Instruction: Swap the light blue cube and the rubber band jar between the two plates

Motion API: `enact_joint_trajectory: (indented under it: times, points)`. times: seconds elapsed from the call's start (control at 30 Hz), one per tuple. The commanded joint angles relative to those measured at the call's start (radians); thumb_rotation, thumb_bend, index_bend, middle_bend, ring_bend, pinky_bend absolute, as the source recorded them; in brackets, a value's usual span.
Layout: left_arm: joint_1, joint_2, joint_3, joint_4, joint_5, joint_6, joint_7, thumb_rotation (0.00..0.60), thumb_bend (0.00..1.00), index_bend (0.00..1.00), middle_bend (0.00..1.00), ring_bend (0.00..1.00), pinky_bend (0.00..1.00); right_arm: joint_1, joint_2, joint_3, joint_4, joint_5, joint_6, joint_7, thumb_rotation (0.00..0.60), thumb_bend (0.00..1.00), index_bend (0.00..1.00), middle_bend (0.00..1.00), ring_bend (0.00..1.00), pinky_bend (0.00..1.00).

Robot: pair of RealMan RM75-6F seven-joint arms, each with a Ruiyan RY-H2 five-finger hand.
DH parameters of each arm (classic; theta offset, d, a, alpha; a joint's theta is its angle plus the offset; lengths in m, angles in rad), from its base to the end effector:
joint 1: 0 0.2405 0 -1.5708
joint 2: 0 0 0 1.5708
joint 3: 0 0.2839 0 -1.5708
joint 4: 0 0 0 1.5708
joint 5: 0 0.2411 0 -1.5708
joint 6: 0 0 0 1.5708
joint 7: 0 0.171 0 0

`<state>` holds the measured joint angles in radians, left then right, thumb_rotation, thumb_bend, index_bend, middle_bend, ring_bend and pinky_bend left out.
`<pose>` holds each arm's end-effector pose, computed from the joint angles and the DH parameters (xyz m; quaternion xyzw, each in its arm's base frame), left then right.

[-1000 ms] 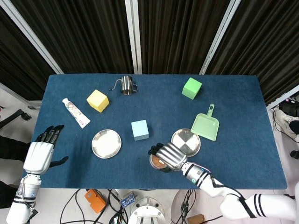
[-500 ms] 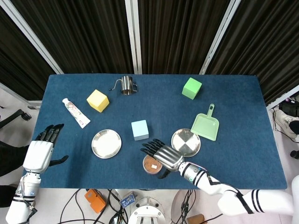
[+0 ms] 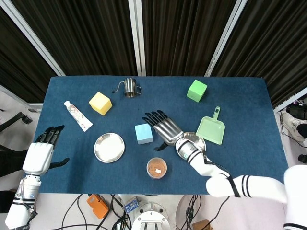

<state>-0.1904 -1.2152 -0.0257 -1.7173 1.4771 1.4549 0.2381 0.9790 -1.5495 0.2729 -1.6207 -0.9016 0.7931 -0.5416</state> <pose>-0.2950 0.2358 0.0916 -0.6343 -0.3642 -0.3879 0.5608 -0.0364 -0.3951 -0.0773 0.8085 -0.3386 0.3640 0.3150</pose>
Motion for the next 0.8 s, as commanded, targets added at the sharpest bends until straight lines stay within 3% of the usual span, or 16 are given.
enact_joint_trajectory:
  times: [0.03,0.23,0.3,0.37,0.43,0.5,0.6,0.8]
  points:
    - [-0.003,0.001,-0.006,0.003,-0.012,-0.012,-0.006,0.600,0.00,0.03,0.11,0.11,0.28,0.156,-0.147,-0.003,0.186,0.223,-0.021,-0.164,0.497,0.12,0.00,0.00,0.00,0.00]
    - [-0.005,0.002,-0.010,0.005,-0.027,-0.029,-0.003,0.600,0.00,0.03,0.11,0.11,0.28,0.221,-0.233,-0.030,0.307,0.336,-0.059,-0.186,0.496,0.18,0.00,0.00,0.00,0.00]
    - [-0.004,0.003,-0.012,0.004,-0.026,-0.029,-0.006,0.600,0.00,0.03,0.11,0.11,0.28,0.229,-0.246,-0.037,0.333,0.323,-0.069,-0.173,0.499,0.23,0.12,0.11,0.08,0.11]
    - [-0.003,0.005,-0.011,0.003,-0.025,-0.028,-0.008,0.600,0.00,0.03,0.11,0.11,0.28,0.228,-0.253,-0.037,0.345,0.299,-0.076,-0.146,0.521,0.30,0.41,0.35,0.34,0.38]
    - [0.000,0.008,-0.011,0.001,-0.024,-0.026,-0.010,0.600,0.01,0.03,0.11,0.11,0.28,0.218,-0.254,-0.036,0.349,0.249,-0.076,-0.106,0.577,0.35,0.62,0.54,0.55,0.58]
    - [0.003,0.010,-0.011,0.000,-0.020,-0.021,-0.013,0.600,0.01,0.03,0.11,0.11,0.28,0.202,-0.248,-0.039,0.343,0.190,-0.056,-0.069,0.600,0.40,0.76,0.66,0.66,0.71]
    - [0.008,0.015,-0.009,-0.004,-0.010,-0.012,-0.017,0.600,0.01,0.03,0.11,0.11,0.28,0.165,-0.219,-0.051,0.304,0.106,-0.001,-0.028,0.600,0.43,0.85,0.72,0.73,0.76]
    - [0.016,0.019,-0.004,-0.009,0.006,-0.003,-0.015,0.600,0.01,0.03,0.11,0.11,0.28,0.039,-0.039,-0.118,0.102,-0.066,0.139,0.030,0.600,0.43,0.88,0.74,0.74,0.77]
